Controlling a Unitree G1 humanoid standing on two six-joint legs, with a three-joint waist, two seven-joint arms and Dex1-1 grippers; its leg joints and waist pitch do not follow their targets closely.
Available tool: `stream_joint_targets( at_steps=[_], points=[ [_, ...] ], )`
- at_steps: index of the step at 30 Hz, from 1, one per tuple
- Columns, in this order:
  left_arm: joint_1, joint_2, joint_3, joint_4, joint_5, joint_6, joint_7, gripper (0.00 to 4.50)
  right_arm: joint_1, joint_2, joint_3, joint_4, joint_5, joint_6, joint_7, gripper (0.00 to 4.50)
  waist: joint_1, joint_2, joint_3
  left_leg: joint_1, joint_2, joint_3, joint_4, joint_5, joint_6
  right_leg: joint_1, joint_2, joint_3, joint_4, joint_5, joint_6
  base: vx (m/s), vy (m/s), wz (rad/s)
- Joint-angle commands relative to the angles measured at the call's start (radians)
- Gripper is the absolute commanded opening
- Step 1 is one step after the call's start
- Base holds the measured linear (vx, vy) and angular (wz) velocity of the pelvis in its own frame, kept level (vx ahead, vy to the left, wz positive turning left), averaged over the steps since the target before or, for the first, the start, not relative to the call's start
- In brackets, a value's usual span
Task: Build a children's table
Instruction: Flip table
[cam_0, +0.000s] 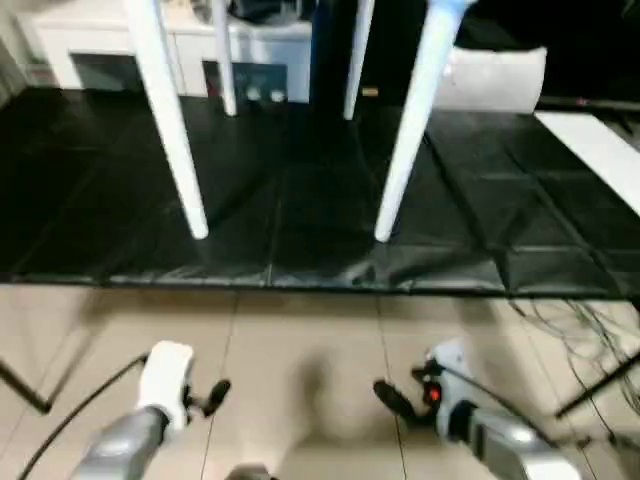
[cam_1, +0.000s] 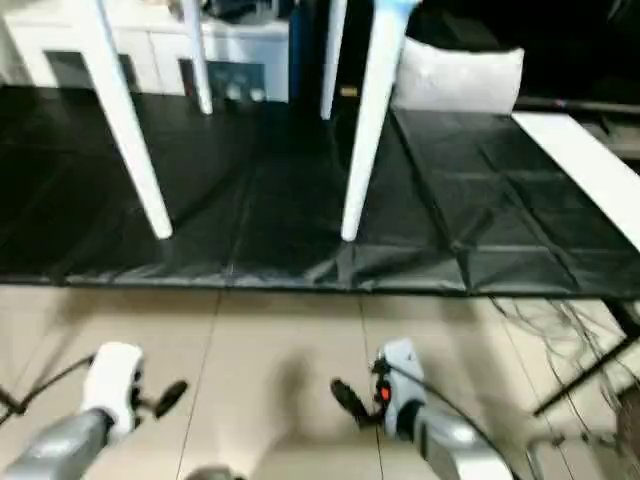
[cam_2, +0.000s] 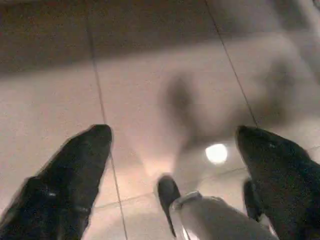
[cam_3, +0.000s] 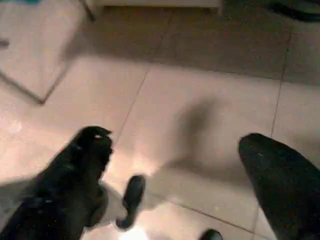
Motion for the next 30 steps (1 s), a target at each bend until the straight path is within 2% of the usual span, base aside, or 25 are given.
stream_joint_targets(
  at_steps=[1,2,3,4,5,6,7,8,9,10,11,12,13,14,15,16,17,18,19,20,22,24,26,28,30],
  points=[
    [-0.044,-0.048,0.027,0.126,-0.029,-0.071,0.026,4.43,-0.054,0.033,-0.075,0.182,0.011,-0.06,-0.076,4.5,-0.015,0.024,-0.014,0.003,0.093,-0.052,-0.111,-0.484,-0.067,-0.022,-0.113,0.065,-0.128,-0.513,-0.094,-0.038,0.05,-0.12],
    [-0.062,-0.062,0.04,0.17,-0.036,-0.097,0.033,4.43,-0.078,0.046,-0.095,0.254,0.016,-0.079,-0.105,4.5,-0.026,0.016,-0.021,0.014,0.092,-0.059,-0.105,-0.548,-0.071,-0.018,-0.12,0.055,-0.137,-0.564,-0.09,-0.004,0.05,-0.1],
    [-0.08,-0.072,0.042,0.22,-0.029,-0.11,0.047,4.43,-0.098,0.054,-0.107,0.33,0.014,-0.094,-0.137,4.5,-0.03,0.026,-0.023,0.008,0.098,-0.063,-0.11,-0.554,-0.074,-0.016,-0.117,0.058,-0.131,-0.494,-0.101,0.015,0.053,-0.1],
    [-0.097,-0.082,0.038,0.274,-0.018,-0.109,0.058,4.43,-0.109,0.058,-0.11,0.389,0.007,-0.105,-0.167,4.5,-0.033,0.025,-0.027,0.003,0.098,-0.061,-0.112,-0.532,-0.071,-0.014,-0.112,0.062,-0.125,-0.437,-0.108,0.015,0.053,-0.1],
    [-0.107,-0.086,0.035,0.308,-0.013,-0.111,0.06,4.43,-0.114,0.059,-0.108,0.417,0.0,-0.114,-0.183,4.5,-0.034,0.023,-0.037,-0.004,0.099,-0.055,-0.112,-0.442,-0.063,-0.014,-0.107,0.068,-0.108,-0.294,-0.135,0.0,0.0,0.0],
    [-0.123,-0.092,0.031,0.363,-0.003,-0.113,0.065,4.43,-0.124,0.061,-0.105,0.467,-0.011,-0.126,-0.208,4.5,-0.036,0.029,-0.033,-0.015,0.101,-0.046,-0.112,-0.33,-0.036,-0.019,-0.1,0.071,-0.093,-0.152,-0.163,0.0,0.0,0.0],
    [-0.127,-0.094,0.03,0.378,0.0,-0.112,0.067,4.43,-0.127,0.061,-0.105,0.483,-0.014,-0.128,-0.215,4.5,-0.039,0.026,-0.036,-0.013,0.101,-0.039,-0.11,-0.305,-0.027,-0.021,-0.097,0.071,-0.09,-0.119,-0.175,0.0,0.0,0.0],
    [-0.14,-0.098,0.026,0.42,0.007,-0.119,0.072,4.43,-0.135,0.062,-0.104,0.524,-0.024,-0.137,-0.232,4.5,-0.044,0.024,-0.033,-0.015,0.102,-0.033,-0.112,-0.345,-0.008,-0.024,-0.097,0.07,-0.091,-0.154,-0.187,0.0,0.0,0.0],
    [-0.156,-0.107,0.022,0.481,0.02,-0.125,0.092,4.43,-0.147,0.055,-0.074,0.608,-0.069,-0.129,-0.258,4.5,-0.052,0.019,-0.03,-0.019,0.099,-0.03,-0.111,-0.369,-0.008,-0.031,-0.098,0.073,-0.095,-0.19,-0.184,0.051,0.007,-0.08],
    [-0.161,-0.11,0.022,0.499,0.022,-0.129,0.095,4.43,-0.15,0.053,-0.066,0.631,-0.081,-0.123,-0.259,4.5,-0.056,0.019,-0.033,-0.026,0.094,-0.031,-0.106,-0.376,-0.011,-0.034,-0.099,0.077,-0.092,-0.233,-0.183,0.051,0.007,-0.08],
    [-0.163,-0.116,0.022,0.511,0.022,-0.13,0.092,4.43,-0.147,0.051,-0.061,0.644,-0.091,-0.131,-0.264,4.5,-0.055,0.019,-0.037,-0.028,0.098,-0.028,-0.103,-0.342,0.002,-0.033,-0.104,0.081,-0.093,-0.203,-0.186,0.071,-0.011,-0.09],
    [-0.169,-0.122,0.021,0.536,0.025,-0.144,0.088,4.43,-0.149,0.053,-0.069,0.666,-0.097,-0.141,-0.259,4.5,-0.054,0.012,-0.042,-0.037,0.099,-0.023,-0.098,-0.246,0.035,-0.029,-0.104,0.081,-0.084,-0.093,-0.201,0.078,-0.022,-0.05],
    [-0.173,-0.126,0.021,0.554,0.028,-0.156,0.087,4.43,-0.15,0.055,-0.076,0.681,-0.101,-0.151,-0.256,4.5,-0.053,0.014,-0.046,-0.037,0.101,-0.02,-0.093,-0.193,0.053,-0.029,-0.102,0.08,-0.077,-0.022,-0.212,0.078,-0.022,-0.05],
    [-0.179,-0.132,0.015,0.581,0.034,-0.174,0.084,4.43,-0.152,0.053,-0.067,0.702,-0.118,-0.164,-0.256,4.5,-0.052,0.018,-0.048,-0.035,0.104,-0.012,-0.085,-0.119,0.088,-0.032,-0.095,0.076,-0.065,0.11,-0.239,0.076,-0.021,-0.04],
    [-0.182,-0.139,0.013,0.606,0.037,-0.185,0.087,4.43,-0.151,0.05,-0.05,0.717,-0.139,-0.176,-0.252,4.5,-0.055,0.015,-0.048,-0.043,0.101,-0.011,-0.082,-0.093,0.108,-0.031,-0.093,0.073,-0.059,0.163,-0.246,0.067,-0.017,-0.03],
    [-0.186,-0.143,0.013,0.627,0.039,-0.194,0.091,4.43,-0.152,0.048,-0.036,0.729,-0.153,-0.188,-0.25,4.5,-0.054,0.011,-0.056,-0.041,0.095,-0.005,-0.068,-0.027,0.147,-0.028,-0.093,0.071,-0.048,0.27,-0.257,0.067,-0.017,-0.03],
    [-0.19,-0.146,0.014,0.645,0.043,-0.203,0.096,4.43,-0.154,0.047,-0.034,0.741,-0.159,-0.193,-0.25,4.5,-0.057,0.007,-0.055,-0.045,0.094,-0.001,-0.062,0.014,0.19,-0.029,-0.094,0.069,-0.042,0.335,-0.27,0.052,-0.014,-0.01],
    [-0.196,-0.156,0.019,0.684,0.05,-0.229,0.112,4.43,-0.158,0.045,-0.034,0.762,-0.169,-0.212,-0.258,4.5,-0.058,-0.002,-0.05,-0.047,0.092,0.003,-0.06,0.006,0.221,-0.033,-0.097,0.07,-0.045,0.33,-0.273,0.0,0.0,0.0],
    [-0.196,-0.156,0.019,0.686,0.05,-0.23,0.113,4.43,-0.158,0.044,-0.035,0.763,-0.169,-0.213,-0.258,4.5,-0.057,0.001,-0.047,-0.046,0.095,0.004,-0.062,-0.018,0.225,-0.033,-0.101,0.07,-0.048,0.296,-0.271,0.0,0.0,0.0],
    [-0.196,-0.163,0.024,0.698,0.05,-0.244,0.119,4.43,-0.162,0.042,-0.034,0.77,-0.177,-0.221,-0.266,4.5,-0.056,0.0,-0.043,-0.044,0.103,0.004,-0.068,-0.068,0.222,-0.034,-0.102,0.07,-0.056,0.208,-0.263,0.0,0.0,0.0],
    [-0.197,-0.176,0.03,0.712,0.05,-0.253,0.131,4.43,-0.171,0.041,-0.041,0.778,-0.181,-0.225,-0.268,4.5,-0.057,0.001,-0.035,-0.039,0.109,0.005,-0.08,-0.155,0.187,-0.039,-0.098,0.072,-0.069,0.056,-0.256,0.0,0.0,0.0],
    [-0.19,-0.175,0.03,0.723,0.054,-0.262,0.131,4.43,-0.175,0.042,-0.049,0.782,-0.18,-0.232,-0.261,4.5,-0.057,0.003,-0.023,-0.032,0.114,0.004,-0.093,-0.268,0.116,-0.047,-0.098,0.08,-0.087,-0.135,-0.232,0.0,0.0,0.0],
    [-0.184,-0.174,0.032,0.737,0.052,-0.274,0.132,4.43,-0.15,0.043,-0.057,0.785,-0.181,-0.249,-0.248,4.5,-0.058,0.002,-0.015,-0.027,0.115,0.001,-0.1,-0.35,0.064,-0.053,-0.1,0.086,-0.1,-0.253,-0.204,0.0,0.0,0.0],
    [-0.181,-0.175,0.031,0.742,0.053,-0.279,0.133,4.43,-0.141,0.043,-0.059,0.787,-0.181,-0.25,-0.245,4.5,-0.061,0.001,-0.012,-0.025,0.114,-0.004,-0.106,-0.396,0.032,-0.057,-0.101,0.09,-0.105,-0.315,-0.184,0.0,0.0,0.0],
    [-0.181,-0.175,0.031,0.742,0.053,-0.279,0.133,4.43,-0.141,0.043,-0.059,0.787,-0.181,-0.25,-0.245,4.5,-0.062,-0.002,-0.013,-0.026,0.114,-0.004,-0.107,-0.391,0.027,-0.059,-0.1,0.094,-0.104,-0.295,-0.182,0.0,0.0,0.0]
  ],
)
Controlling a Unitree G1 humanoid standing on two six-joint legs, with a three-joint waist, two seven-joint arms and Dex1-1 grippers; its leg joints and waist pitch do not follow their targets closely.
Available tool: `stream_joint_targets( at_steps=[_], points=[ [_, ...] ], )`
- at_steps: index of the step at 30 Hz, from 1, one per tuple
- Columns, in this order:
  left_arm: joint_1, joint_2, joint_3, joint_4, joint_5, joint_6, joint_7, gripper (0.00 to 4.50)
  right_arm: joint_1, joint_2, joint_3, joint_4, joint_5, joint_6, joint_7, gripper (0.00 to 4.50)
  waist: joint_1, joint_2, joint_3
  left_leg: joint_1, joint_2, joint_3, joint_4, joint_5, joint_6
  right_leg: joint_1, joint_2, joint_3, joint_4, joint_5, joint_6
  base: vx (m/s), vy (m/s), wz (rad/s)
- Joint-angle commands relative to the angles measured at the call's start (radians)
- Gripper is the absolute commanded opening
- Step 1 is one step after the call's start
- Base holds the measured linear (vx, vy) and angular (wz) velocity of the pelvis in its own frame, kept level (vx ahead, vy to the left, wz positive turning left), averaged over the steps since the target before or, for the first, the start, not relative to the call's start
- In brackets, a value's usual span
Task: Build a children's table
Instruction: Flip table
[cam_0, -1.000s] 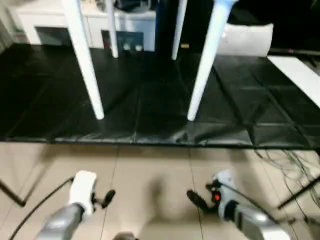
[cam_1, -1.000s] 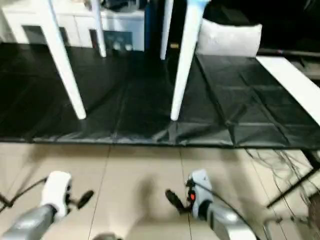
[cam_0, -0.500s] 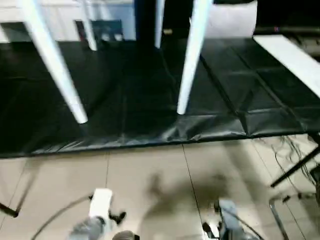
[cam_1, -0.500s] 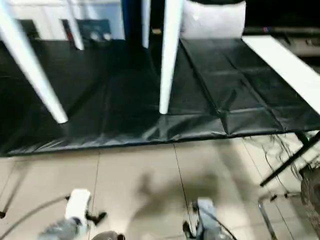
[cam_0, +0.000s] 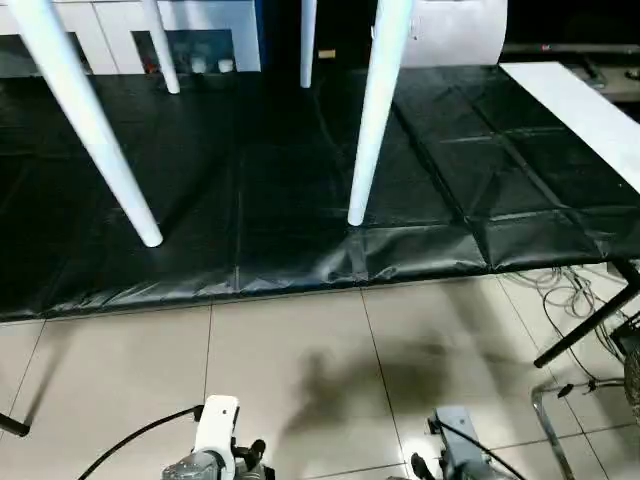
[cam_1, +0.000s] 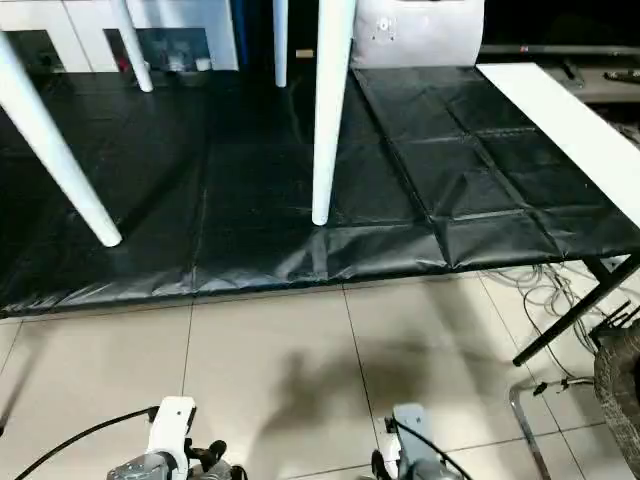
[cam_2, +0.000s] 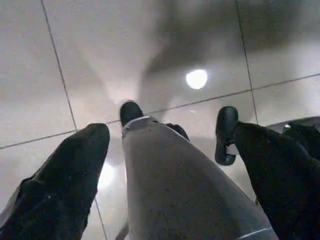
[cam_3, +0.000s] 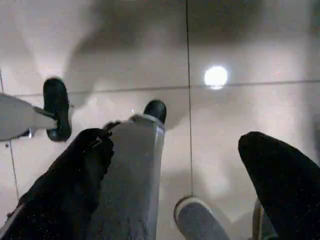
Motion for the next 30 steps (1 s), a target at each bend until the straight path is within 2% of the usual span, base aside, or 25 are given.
stream_joint_targets(
  at_steps=[1,6,7,11,13,15,17,20,24,27,30],
  points=[
    [0.012,-0.001,-0.001,0.014,0.011,0.005,0.004,4.43,0.001,-0.002,-0.006,0.007,-0.003,-0.007,0.004,4.5,-0.002,-0.003,-0.027,0.016,0.098,-0.049,-0.108,-0.425,-0.02,0.009,-0.101,0.067,-0.103,-0.329,-0.184,0.0,0.0,0.0],
    [0.012,-0.001,-0.001,0.014,0.011,0.005,0.004,4.43,0.001,-0.002,-0.006,0.007,-0.003,-0.007,0.004,4.5,-0.004,-0.004,-0.034,0.01,0.098,-0.04,-0.102,-0.328,0.02,0.013,-0.098,0.068,-0.089,-0.174,-0.219,0.0,0.0,0.0],
    [0.012,-0.001,-0.001,0.014,0.011,0.005,0.004,4.43,0.001,-0.002,-0.006,0.007,-0.003,-0.007,0.004,4.5,-0.004,-0.006,-0.036,0.01,0.097,-0.036,-0.097,-0.286,0.043,0.015,-0.096,0.067,-0.083,-0.106,-0.236,0.0,0.0,0.0],
    [0.012,-0.001,-0.001,0.014,0.011,0.005,0.004,4.43,0.001,-0.002,-0.006,0.007,-0.003,-0.007,0.004,4.5,-0.002,-0.008,-0.036,0.008,0.096,-0.03,-0.092,-0.234,0.088,0.018,-0.097,0.065,-0.078,-0.051,-0.258,0.0,0.0,0.0],
    [0.012,-0.001,-0.001,0.014,0.011,0.005,0.004,4.43,0.001,-0.002,-0.006,0.007,-0.003,-0.007,0.004,4.5,-0.003,-0.008,-0.034,0.009,0.097,-0.03,-0.093,-0.241,0.089,0.017,-0.096,0.064,-0.08,-0.065,-0.258,0.0,0.0,0.0],
    [0.012,-0.001,-0.001,0.014,0.011,0.005,0.004,4.43,0.001,-0.002,-0.006,0.007,-0.003,-0.007,0.004,4.5,-0.003,-0.007,-0.031,0.011,0.099,-0.03,-0.096,-0.273,0.076,0.014,-0.096,0.065,-0.084,-0.112,-0.255,0.0,0.0,0.0],
    [0.012,-0.001,-0.001,0.014,0.011,0.005,0.004,4.43,0.001,-0.002,-0.006,0.007,-0.003,-0.007,0.004,4.5,-0.003,-0.006,-0.028,0.014,0.101,-0.032,-0.102,-0.319,0.047,0.011,-0.097,0.068,-0.091,-0.181,-0.242,0.0,0.0,0.0],
    [0.012,-0.001,-0.001,0.014,0.011,0.005,0.004,4.43,0.001,-0.002,-0.006,0.007,-0.003,-0.007,0.004,4.5,-0.004,-0.006,-0.028,0.014,0.101,-0.032,-0.103,-0.336,0.032,0.009,-0.097,0.07,-0.093,-0.201,-0.233,0.0,0.0,0.0],
    [0.012,-0.001,-0.001,0.014,0.011,0.005,0.004,4.43,0.001,-0.002,-0.006,0.007,-0.003,-0.007,0.004,4.5,-0.003,-0.007,-0.029,0.013,0.1,-0.031,-0.102,-0.32,0.036,0.009,-0.097,0.071,-0.092,-0.179,-0.232,0.0,0.0,0.0],
    [0.012,-0.001,-0.001,0.014,0.011,0.005,0.004,4.43,0.001,-0.002,-0.006,0.007,-0.003,-0.007,0.004,4.5,-0.003,-0.009,-0.03,0.011,0.099,-0.029,-0.1,-0.29,0.053,0.011,-0.097,0.071,-0.088,-0.142,-0.238,0.0,0.0,0.0],
    [0.012,-0.001,-0.001,0.014,0.011,0.005,0.004,4.43,0.001,-0.002,-0.006,0.007,-0.003,-0.007,0.004,4.5,-0.003,-0.009,-0.029,0.011,0.099,-0.027,-0.1,-0.288,0.059,0.01,-0.097,0.071,-0.089,-0.145,-0.24,0.0,0.0,0.0]
  ],
)
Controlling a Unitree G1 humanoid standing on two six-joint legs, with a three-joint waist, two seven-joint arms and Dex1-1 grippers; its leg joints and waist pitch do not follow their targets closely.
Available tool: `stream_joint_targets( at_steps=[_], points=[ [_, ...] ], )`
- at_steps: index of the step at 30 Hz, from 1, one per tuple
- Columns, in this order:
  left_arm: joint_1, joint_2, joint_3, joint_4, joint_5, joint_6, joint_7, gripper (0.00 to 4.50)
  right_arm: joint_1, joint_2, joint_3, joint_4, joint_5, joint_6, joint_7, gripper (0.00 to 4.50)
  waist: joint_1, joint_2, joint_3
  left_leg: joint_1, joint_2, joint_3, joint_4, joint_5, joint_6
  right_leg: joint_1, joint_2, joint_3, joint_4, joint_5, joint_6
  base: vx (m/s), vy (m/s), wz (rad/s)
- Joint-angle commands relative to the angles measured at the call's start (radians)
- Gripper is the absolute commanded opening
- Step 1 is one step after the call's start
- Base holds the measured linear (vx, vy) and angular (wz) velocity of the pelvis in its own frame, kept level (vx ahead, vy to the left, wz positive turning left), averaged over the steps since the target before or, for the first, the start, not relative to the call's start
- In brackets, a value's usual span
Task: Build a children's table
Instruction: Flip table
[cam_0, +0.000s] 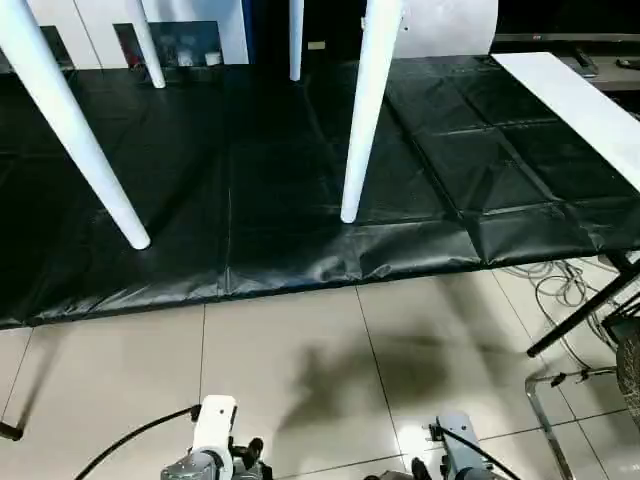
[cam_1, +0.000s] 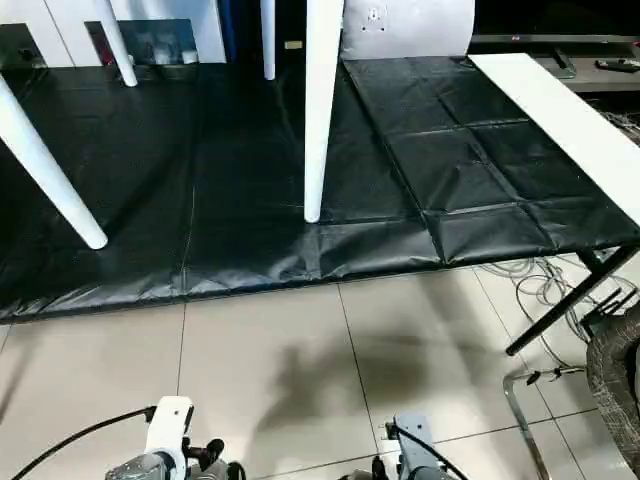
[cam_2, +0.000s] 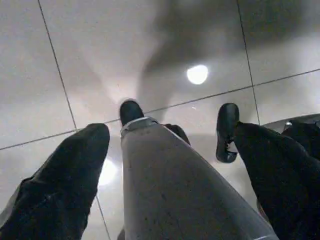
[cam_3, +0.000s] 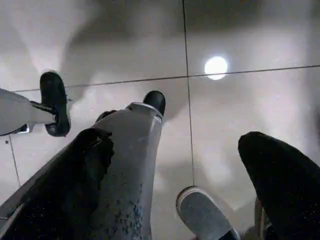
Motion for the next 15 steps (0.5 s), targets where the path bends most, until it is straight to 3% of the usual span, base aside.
stream_joint_targets(
  at_steps=[1,15],
  points=[
    [0.012,-0.002,-0.006,0.013,0.01,0.007,0.002,4.43,0.002,-0.002,-0.006,0.005,-0.003,-0.007,0.004,4.5,0.004,-0.002,-0.033,0.015,0.099,-0.042,-0.09,-0.289,0.058,0.023,-0.097,0.063,-0.089,-0.15,-0.24,0.0,0.0,0.0],
    [0.012,-0.002,-0.006,0.013,0.01,0.007,0.002,4.43,0.002,-0.002,-0.006,0.005,-0.003,-0.007,0.004,4.5,0.004,-0.002,-0.031,0.015,0.1,-0.041,-0.093,-0.3,0.05,0.021,-0.097,0.064,-0.092,-0.158,-0.239,0.0,0.0,0.0]
  ],
)
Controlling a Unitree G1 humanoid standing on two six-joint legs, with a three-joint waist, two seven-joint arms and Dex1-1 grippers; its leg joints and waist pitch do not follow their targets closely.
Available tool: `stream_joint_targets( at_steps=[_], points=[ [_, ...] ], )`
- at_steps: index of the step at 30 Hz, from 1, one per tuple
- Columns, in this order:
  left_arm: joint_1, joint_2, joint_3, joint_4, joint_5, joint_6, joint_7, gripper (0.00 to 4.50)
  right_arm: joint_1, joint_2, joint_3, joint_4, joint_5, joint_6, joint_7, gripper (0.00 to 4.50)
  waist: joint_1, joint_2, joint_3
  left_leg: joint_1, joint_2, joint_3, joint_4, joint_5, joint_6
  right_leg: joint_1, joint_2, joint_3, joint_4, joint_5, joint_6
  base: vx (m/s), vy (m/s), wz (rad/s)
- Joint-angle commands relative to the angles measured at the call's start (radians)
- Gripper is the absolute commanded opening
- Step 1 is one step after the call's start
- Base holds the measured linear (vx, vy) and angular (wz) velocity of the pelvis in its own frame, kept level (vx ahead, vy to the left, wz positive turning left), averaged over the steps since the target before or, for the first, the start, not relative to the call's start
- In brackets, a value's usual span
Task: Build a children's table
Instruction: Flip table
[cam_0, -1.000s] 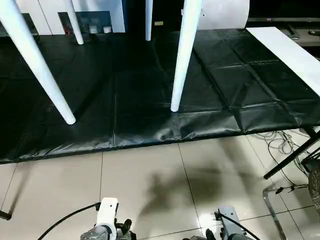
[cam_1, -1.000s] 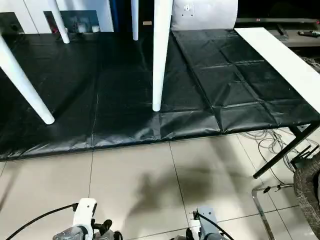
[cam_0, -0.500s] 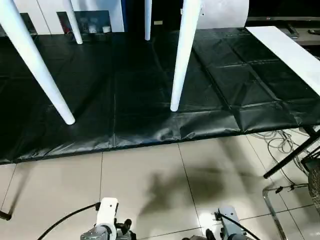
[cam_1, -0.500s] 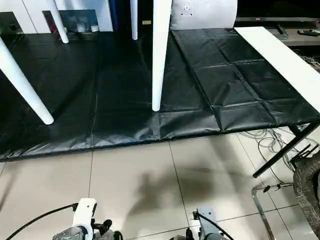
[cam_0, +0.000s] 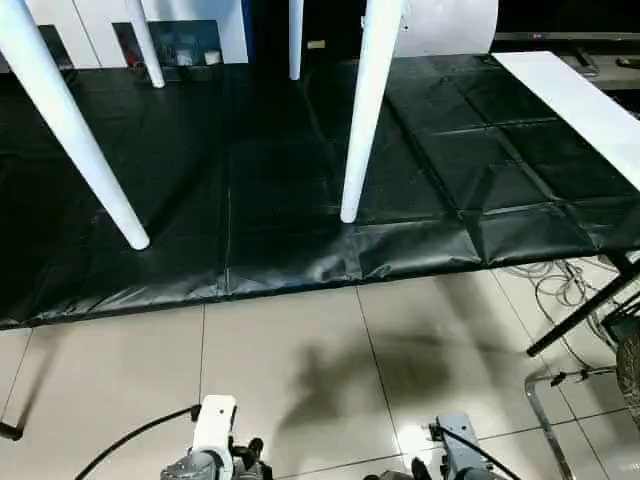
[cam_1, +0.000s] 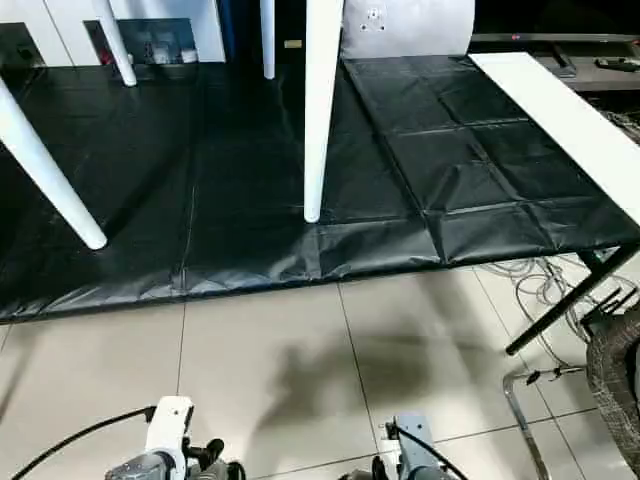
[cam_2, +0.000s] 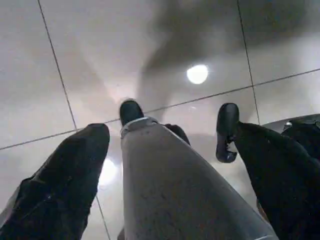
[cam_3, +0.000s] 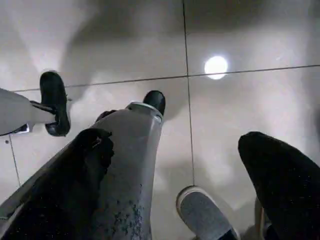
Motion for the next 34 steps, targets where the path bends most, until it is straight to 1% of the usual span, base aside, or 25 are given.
stream_joint_targets(
  at_steps=[1,10,13,17,20,21,24,27,34],
  points=[
    [0.012,-0.002,-0.006,0.013,0.01,0.007,0.002,4.43,0.002,-0.002,-0.006,0.005,-0.003,-0.007,0.004,4.5,0.004,-0.001,-0.031,0.016,0.1,-0.042,-0.091,-0.301,0.05,0.021,-0.097,0.064,-0.09,-0.161,-0.238,0.0,0.0,0.0],
    [0.012,-0.002,-0.006,0.013,0.01,0.007,0.002,4.43,0.002,-0.002,-0.006,0.005,-0.003,-0.007,0.004,4.5,0.004,-0.002,-0.031,0.016,0.101,-0.043,-0.092,-0.303,0.048,0.021,-0.097,0.064,-0.092,-0.171,-0.236,0.0,0.0,0.0],
    [0.012,-0.002,-0.006,0.013,0.01,0.007,0.002,4.43,0.002,-0.002,-0.006,0.005,-0.003,-0.007,0.004,4.5,0.003,-0.002,-0.031,0.015,0.101,-0.042,-0.092,-0.297,0.05,0.022,-0.097,0.063,-0.091,-0.161,-0.237,0.0,0.0,0.0],
    [0.012,-0.002,-0.006,0.013,0.01,0.007,0.002,4.43,0.002,-0.002,-0.006,0.005,-0.003,-0.007,0.004,4.5,0.004,-0.002,-0.034,0.015,0.101,-0.04,-0.09,-0.263,0.063,0.024,-0.095,0.062,-0.086,-0.101,-0.247,0.0,0.0,0.0],
    [0.012,-0.002,-0.006,0.013,0.01,0.007,0.002,4.43,0.002,-0.002,-0.006,0.005,-0.003,-0.007,0.004,4.5,0.004,-0.002,-0.034,0.015,0.101,-0.039,-0.089,-0.251,0.075,0.025,-0.095,0.06,-0.084,-0.077,-0.255,0.0,0.0,0.0],
    [0.012,-0.002,-0.006,0.013,0.01,0.007,0.002,4.43,0.002,-0.002,-0.006,0.005,-0.003,-0.007,0.004,4.5,0.004,-0.002,-0.034,0.015,0.101,-0.038,-0.089,-0.254,0.077,0.025,-0.096,0.06,-0.085,-0.081,-0.256,0.0,0.0,0.0],
    [0.012,-0.002,-0.006,0.013,0.01,0.007,0.002,4.43,0.002,-0.002,-0.006,0.005,-0.003,-0.007,0.004,4.5,0.004,-0.001,-0.034,0.016,0.101,-0.039,-0.09,-0.261,0.074,0.025,-0.096,0.061,-0.086,-0.097,-0.255,0.0,0.0,0.0],
    [0.012,-0.002,-0.006,0.013,0.01,0.007,0.002,4.43,0.002,-0.002,-0.006,0.005,-0.003,-0.007,0.004,4.5,0.004,-0.001,-0.032,0.016,0.102,-0.04,-0.091,-0.279,0.062,0.024,-0.097,0.062,-0.09,-0.132,-0.248,0.0,0.0,0.0],
    [0.012,-0.002,-0.006,0.013,0.01,0.007,0.002,4.43,0.002,-0.002,-0.006,0.005,-0.003,-0.007,0.004,4.5,0.004,-0.001,-0.033,0.016,0.102,-0.039,-0.092,-0.27,0.062,0.024,-0.096,0.062,-0.087,-0.104,-0.252,0.0,0.0,0.0]
  ],
)
